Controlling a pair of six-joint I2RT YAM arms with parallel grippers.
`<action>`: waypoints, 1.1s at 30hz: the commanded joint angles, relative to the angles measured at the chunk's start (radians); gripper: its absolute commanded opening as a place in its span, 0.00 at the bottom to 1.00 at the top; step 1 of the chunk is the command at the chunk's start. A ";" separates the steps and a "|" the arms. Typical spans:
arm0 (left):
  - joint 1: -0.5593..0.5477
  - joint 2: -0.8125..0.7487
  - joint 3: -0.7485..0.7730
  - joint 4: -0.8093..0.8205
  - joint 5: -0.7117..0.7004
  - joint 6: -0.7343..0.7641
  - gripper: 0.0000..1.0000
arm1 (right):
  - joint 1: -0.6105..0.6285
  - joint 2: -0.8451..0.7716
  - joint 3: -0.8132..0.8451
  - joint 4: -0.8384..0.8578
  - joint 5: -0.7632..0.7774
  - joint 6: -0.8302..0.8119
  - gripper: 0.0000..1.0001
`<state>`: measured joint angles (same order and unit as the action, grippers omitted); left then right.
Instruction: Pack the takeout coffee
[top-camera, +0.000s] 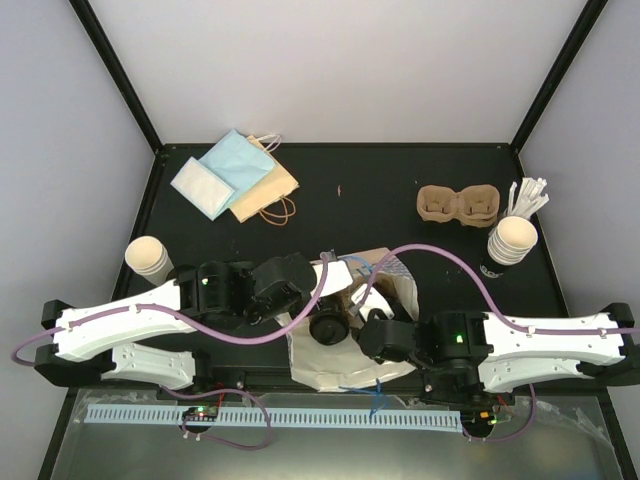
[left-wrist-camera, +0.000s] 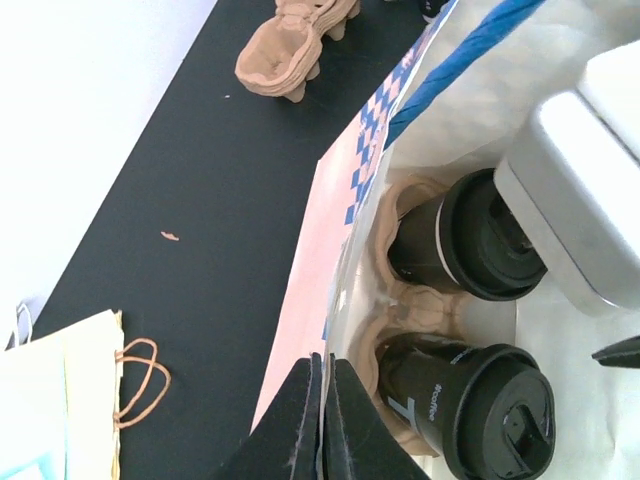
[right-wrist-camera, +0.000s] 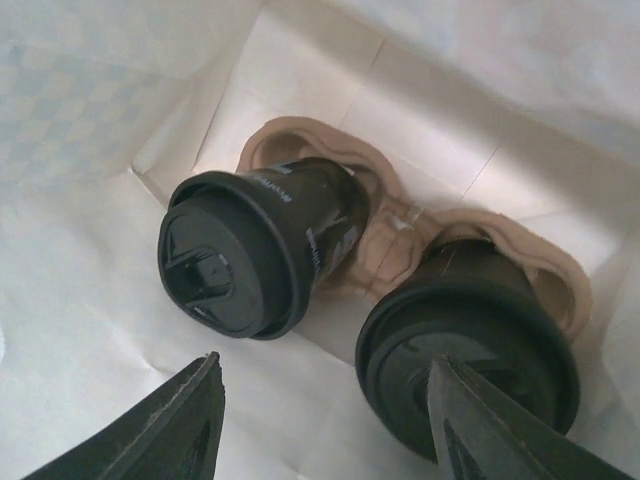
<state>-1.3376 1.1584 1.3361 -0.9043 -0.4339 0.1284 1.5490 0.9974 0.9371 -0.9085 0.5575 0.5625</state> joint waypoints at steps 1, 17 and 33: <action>0.003 -0.009 0.010 0.043 -0.047 -0.069 0.01 | 0.006 -0.009 0.020 0.000 -0.021 0.005 0.59; 0.341 0.153 0.179 -0.061 0.277 -0.157 0.01 | -0.211 0.025 0.429 -0.227 -0.029 -0.027 0.65; 0.594 0.361 0.359 -0.051 0.570 -0.113 0.02 | -0.628 0.121 0.583 -0.373 -0.166 -0.131 0.80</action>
<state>-0.7769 1.4876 1.6382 -0.9710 0.0624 -0.0086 0.9745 1.1225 1.5028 -1.2484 0.4255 0.4728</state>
